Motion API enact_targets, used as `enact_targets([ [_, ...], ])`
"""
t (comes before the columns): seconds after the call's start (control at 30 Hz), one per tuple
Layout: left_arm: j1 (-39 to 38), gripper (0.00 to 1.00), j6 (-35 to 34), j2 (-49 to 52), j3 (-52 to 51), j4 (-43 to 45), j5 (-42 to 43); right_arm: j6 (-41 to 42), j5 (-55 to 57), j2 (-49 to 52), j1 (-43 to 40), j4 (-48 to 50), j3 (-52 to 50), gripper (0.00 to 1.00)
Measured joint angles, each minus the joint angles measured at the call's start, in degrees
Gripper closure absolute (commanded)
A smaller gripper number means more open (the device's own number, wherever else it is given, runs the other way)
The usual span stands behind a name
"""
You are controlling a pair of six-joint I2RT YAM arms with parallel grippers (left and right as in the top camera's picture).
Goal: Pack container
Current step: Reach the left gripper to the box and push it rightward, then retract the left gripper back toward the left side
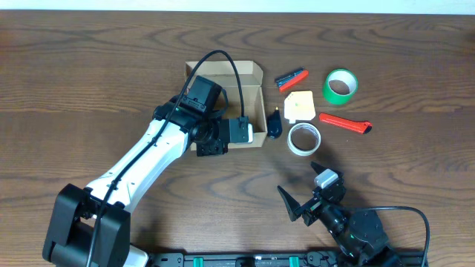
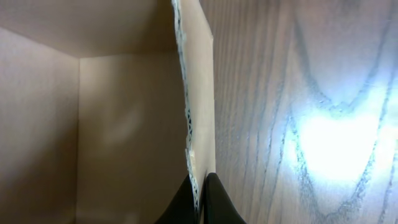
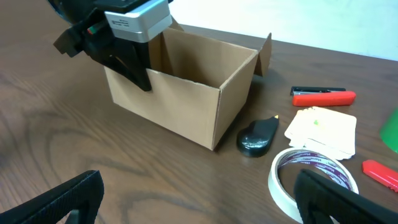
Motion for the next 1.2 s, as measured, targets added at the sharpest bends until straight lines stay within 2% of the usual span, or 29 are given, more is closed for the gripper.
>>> enact_targets([
  [0.2, 0.07, 0.95, 1.53, 0.00, 0.00, 0.00, 1.14, 0.00, 0.00, 0.00, 0.00, 0.00, 0.00, 0.01],
  [0.23, 0.11, 0.67, 1.62, 0.00, 0.00, 0.00, 1.11, -0.02, 0.00, 0.00, 0.00, 0.00, 0.00, 0.01],
  [0.27, 0.20, 0.05, 1.95, 0.00, 0.00, 0.04, 1.07, 0.00, 0.00, 0.00, 0.00, 0.00, 0.00, 0.01],
  [0.43, 0.72, 0.05, -0.02, -0.02, 0.00, 0.17, 0.37, 0.00, 0.00, 0.00, 0.00, 0.00, 0.00, 0.01],
  [0.67, 0.74, 0.05, -7.58, -1.29, 0.17, 0.15, 0.20, 0.00, 0.00, 0.00, 0.00, 0.00, 0.00, 0.01],
  [0.77, 0.74, 0.05, -14.67, -4.39, 2.14, -0.13, 1.88, 0.00, 0.00, 0.00, 0.00, -0.02, 0.00, 0.01],
  [0.87, 0.70, 0.05, -25.70, -9.62, 6.64, -1.07, 3.02, 0.00, 0.00, 0.00, 0.00, 0.00, -0.02, 0.01],
  [0.93, 0.72, 0.05, -32.15, -13.62, 9.90, -4.81, 2.71, 0.00, 0.00, 0.00, 0.00, 0.02, -0.02, 0.01],
  [1.2, 0.72, 0.05, -53.31, -27.43, 15.91, -31.15, -6.16, 0.00, 0.00, 0.00, 0.00, 0.02, -0.02, 0.01],
])
